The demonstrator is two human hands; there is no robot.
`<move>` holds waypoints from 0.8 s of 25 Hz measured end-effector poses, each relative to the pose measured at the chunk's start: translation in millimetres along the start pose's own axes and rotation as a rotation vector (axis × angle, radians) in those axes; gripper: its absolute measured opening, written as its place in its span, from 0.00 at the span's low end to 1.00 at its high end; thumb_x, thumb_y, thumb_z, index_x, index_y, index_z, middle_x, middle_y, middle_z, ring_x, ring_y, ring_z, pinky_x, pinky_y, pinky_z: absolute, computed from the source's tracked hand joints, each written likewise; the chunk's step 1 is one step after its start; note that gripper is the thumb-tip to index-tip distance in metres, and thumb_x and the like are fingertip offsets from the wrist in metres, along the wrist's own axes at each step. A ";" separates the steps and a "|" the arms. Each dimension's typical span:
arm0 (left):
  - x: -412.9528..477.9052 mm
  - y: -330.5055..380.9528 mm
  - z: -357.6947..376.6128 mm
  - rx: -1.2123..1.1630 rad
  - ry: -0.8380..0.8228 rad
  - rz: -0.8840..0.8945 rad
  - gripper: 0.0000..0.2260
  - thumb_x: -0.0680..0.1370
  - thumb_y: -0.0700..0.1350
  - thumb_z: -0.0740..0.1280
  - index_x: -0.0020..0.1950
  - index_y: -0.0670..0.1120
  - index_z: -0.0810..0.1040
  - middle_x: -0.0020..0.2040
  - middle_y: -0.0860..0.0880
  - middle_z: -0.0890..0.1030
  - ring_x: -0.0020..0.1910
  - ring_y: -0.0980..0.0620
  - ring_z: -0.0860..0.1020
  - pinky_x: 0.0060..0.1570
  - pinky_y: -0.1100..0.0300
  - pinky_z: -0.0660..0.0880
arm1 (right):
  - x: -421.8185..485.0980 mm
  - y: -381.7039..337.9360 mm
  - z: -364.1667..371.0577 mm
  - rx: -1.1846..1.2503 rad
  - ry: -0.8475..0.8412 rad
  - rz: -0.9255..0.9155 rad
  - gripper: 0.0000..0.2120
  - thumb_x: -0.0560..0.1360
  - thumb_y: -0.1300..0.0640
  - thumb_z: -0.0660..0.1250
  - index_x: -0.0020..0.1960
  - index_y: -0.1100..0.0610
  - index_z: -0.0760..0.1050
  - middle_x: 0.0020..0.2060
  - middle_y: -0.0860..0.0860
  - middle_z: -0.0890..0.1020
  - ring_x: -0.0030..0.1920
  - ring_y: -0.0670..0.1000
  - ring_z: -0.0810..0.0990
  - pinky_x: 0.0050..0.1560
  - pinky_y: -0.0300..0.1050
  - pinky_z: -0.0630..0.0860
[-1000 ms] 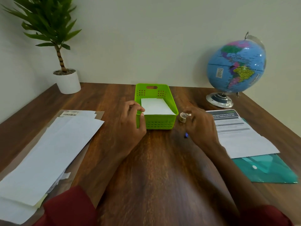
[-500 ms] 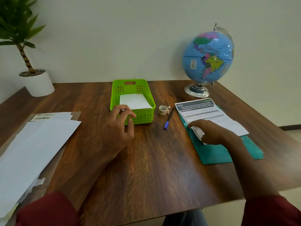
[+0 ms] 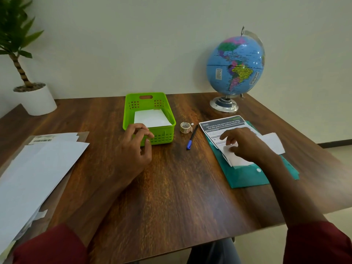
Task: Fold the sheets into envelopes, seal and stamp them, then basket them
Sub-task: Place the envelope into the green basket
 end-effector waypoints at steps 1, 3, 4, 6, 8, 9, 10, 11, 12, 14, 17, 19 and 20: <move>-0.3 -0.3 0.4 -0.007 -0.004 -0.002 0.07 0.76 0.36 0.69 0.52 0.45 0.81 0.58 0.47 0.75 0.59 0.50 0.77 0.42 0.52 0.81 | -1.9 -2.0 -4.2 0.000 0.022 -0.008 0.20 0.74 0.66 0.75 0.62 0.52 0.80 0.57 0.51 0.83 0.52 0.48 0.81 0.56 0.43 0.80; -0.7 0.2 1.3 -0.013 -0.008 -0.004 0.07 0.76 0.36 0.69 0.52 0.45 0.81 0.58 0.48 0.75 0.59 0.51 0.77 0.42 0.52 0.81 | -7.7 -5.3 -12.6 -0.017 0.055 -0.027 0.18 0.74 0.65 0.75 0.61 0.52 0.82 0.58 0.51 0.84 0.52 0.47 0.81 0.57 0.43 0.79; -0.8 0.9 1.3 -0.015 -0.007 -0.003 0.07 0.76 0.36 0.69 0.52 0.46 0.81 0.58 0.48 0.75 0.58 0.51 0.77 0.42 0.52 0.81 | -11.2 -6.3 -16.3 -0.034 0.060 -0.035 0.17 0.75 0.64 0.75 0.61 0.51 0.82 0.59 0.50 0.84 0.52 0.46 0.80 0.57 0.43 0.79; -1.1 2.0 2.0 -0.028 -0.003 0.009 0.08 0.76 0.35 0.69 0.52 0.45 0.81 0.57 0.48 0.75 0.58 0.51 0.77 0.42 0.51 0.81 | -22.4 -7.8 -23.2 -0.064 0.056 -0.034 0.15 0.75 0.63 0.75 0.60 0.50 0.83 0.60 0.49 0.84 0.53 0.45 0.78 0.60 0.45 0.78; -2.0 1.9 3.0 -0.047 -0.010 0.015 0.07 0.76 0.35 0.69 0.52 0.45 0.81 0.58 0.48 0.75 0.60 0.51 0.76 0.43 0.50 0.82 | -37.1 -8.4 -26.6 -0.102 0.059 -0.020 0.13 0.76 0.60 0.75 0.59 0.49 0.84 0.59 0.48 0.84 0.54 0.45 0.78 0.60 0.45 0.78; -2.6 1.6 3.8 -0.048 -0.015 0.015 0.07 0.76 0.36 0.69 0.52 0.45 0.81 0.58 0.48 0.75 0.60 0.51 0.76 0.43 0.50 0.82 | -44.8 -8.0 -27.1 -0.133 0.054 -0.014 0.13 0.76 0.59 0.75 0.58 0.48 0.84 0.59 0.47 0.84 0.54 0.44 0.78 0.58 0.43 0.78; -3.4 1.7 4.4 -0.044 -0.021 0.014 0.07 0.77 0.36 0.69 0.52 0.45 0.81 0.58 0.48 0.75 0.60 0.51 0.76 0.43 0.50 0.82 | -53.1 -7.1 -27.0 -0.173 0.039 -0.011 0.12 0.76 0.58 0.75 0.58 0.47 0.84 0.58 0.45 0.84 0.53 0.43 0.77 0.55 0.41 0.78; -4.4 2.2 5.3 -0.041 -0.026 0.013 0.07 0.77 0.36 0.69 0.52 0.45 0.81 0.58 0.49 0.75 0.60 0.51 0.76 0.43 0.50 0.82 | -61.8 -5.6 -26.7 -0.213 0.016 -0.004 0.12 0.76 0.57 0.74 0.58 0.46 0.84 0.57 0.44 0.84 0.51 0.42 0.76 0.52 0.39 0.77; -4.9 2.6 5.8 -0.040 -0.029 0.011 0.07 0.77 0.37 0.69 0.52 0.46 0.81 0.58 0.49 0.75 0.60 0.51 0.76 0.42 0.50 0.82 | -69.4 -3.8 -26.0 -0.239 -0.004 0.005 0.12 0.76 0.55 0.74 0.58 0.45 0.84 0.56 0.43 0.83 0.50 0.42 0.76 0.50 0.38 0.77; -5.8 4.7 6.7 -0.042 -0.030 0.009 0.07 0.76 0.37 0.69 0.51 0.47 0.81 0.57 0.50 0.75 0.58 0.51 0.77 0.40 0.51 0.81 | -81.9 0.0 -20.2 -0.238 -0.045 0.027 0.12 0.76 0.53 0.74 0.59 0.45 0.84 0.56 0.42 0.83 0.49 0.42 0.76 0.47 0.37 0.75; -8.6 10.4 9.7 -0.046 -0.045 0.018 0.07 0.76 0.37 0.69 0.50 0.47 0.81 0.56 0.51 0.75 0.53 0.53 0.78 0.38 0.54 0.80 | -93.4 2.9 2.7 -0.123 -0.158 0.069 0.14 0.76 0.46 0.74 0.61 0.48 0.82 0.56 0.43 0.82 0.51 0.43 0.76 0.43 0.33 0.71; -11.1 14.8 12.6 -0.056 -0.064 0.012 0.07 0.76 0.36 0.69 0.49 0.48 0.82 0.55 0.52 0.75 0.52 0.54 0.78 0.37 0.57 0.79 | -93.1 6.7 14.9 -0.015 -0.189 0.117 0.16 0.77 0.44 0.71 0.61 0.51 0.82 0.56 0.46 0.82 0.51 0.45 0.79 0.46 0.36 0.76; -12.3 16.4 14.0 -0.061 -0.071 0.009 0.07 0.76 0.36 0.69 0.48 0.48 0.82 0.55 0.52 0.75 0.52 0.55 0.77 0.37 0.58 0.79 | -91.0 7.6 16.0 -0.010 -0.175 0.126 0.16 0.78 0.44 0.70 0.61 0.51 0.82 0.56 0.46 0.83 0.50 0.46 0.80 0.46 0.37 0.77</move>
Point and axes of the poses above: each hand's wrist, its own x-axis towards the middle knuckle, its own z-axis out of the palm, y = z × x, the point moved 4 cm from there along x, towards the middle knuckle
